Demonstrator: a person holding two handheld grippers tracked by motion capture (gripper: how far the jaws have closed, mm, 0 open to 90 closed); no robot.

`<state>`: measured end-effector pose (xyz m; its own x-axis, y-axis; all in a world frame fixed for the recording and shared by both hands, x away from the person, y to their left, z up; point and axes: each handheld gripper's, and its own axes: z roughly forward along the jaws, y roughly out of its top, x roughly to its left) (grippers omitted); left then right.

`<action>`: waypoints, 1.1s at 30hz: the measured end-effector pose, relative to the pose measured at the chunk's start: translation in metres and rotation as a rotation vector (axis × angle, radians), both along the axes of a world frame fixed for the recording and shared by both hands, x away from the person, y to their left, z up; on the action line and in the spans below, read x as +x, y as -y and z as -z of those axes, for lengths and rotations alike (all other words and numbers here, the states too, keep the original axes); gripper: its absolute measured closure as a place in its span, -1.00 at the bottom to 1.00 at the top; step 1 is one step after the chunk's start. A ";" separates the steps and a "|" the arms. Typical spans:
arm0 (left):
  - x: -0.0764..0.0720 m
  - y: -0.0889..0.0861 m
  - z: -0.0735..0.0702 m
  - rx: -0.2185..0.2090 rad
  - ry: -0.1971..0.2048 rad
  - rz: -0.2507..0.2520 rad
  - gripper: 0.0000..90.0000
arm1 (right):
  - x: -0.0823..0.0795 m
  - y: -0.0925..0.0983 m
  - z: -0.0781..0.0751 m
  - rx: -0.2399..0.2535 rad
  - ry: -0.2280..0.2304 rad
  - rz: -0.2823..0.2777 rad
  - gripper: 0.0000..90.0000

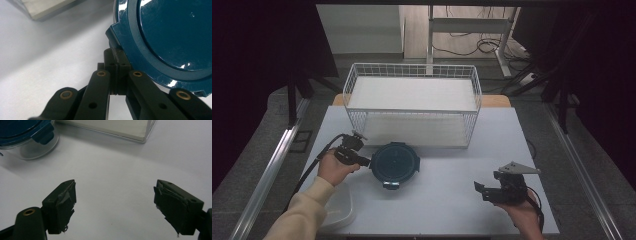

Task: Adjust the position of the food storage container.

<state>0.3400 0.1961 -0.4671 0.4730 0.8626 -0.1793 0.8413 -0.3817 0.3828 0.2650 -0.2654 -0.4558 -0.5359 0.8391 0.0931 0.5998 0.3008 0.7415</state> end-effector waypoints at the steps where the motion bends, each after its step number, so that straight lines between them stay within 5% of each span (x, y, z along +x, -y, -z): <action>1: 0.000 0.002 0.000 0.004 0.001 0.004 1.00 | 0.000 0.000 0.000 -0.001 -0.001 0.000 -0.61; 7: 0.000 0.013 0.000 -0.034 -0.015 0.024 1.00 | 0.000 0.000 0.000 -0.002 -0.001 0.000 -0.61; 25: -0.003 0.042 0.000 -0.058 -0.033 0.088 1.00 | 0.001 0.000 0.001 -0.004 -0.004 -0.001 -0.61; 33: -0.002 0.053 0.012 -0.065 -0.073 0.138 1.00 | 0.001 0.001 0.001 -0.007 -0.004 0.000 -0.61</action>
<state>0.3375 0.1426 -0.4793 0.5702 0.7757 -0.2704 0.8087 -0.4723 0.3505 0.2658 -0.2666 -0.4563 -0.5357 0.8396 0.0896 0.6025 0.3057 0.7372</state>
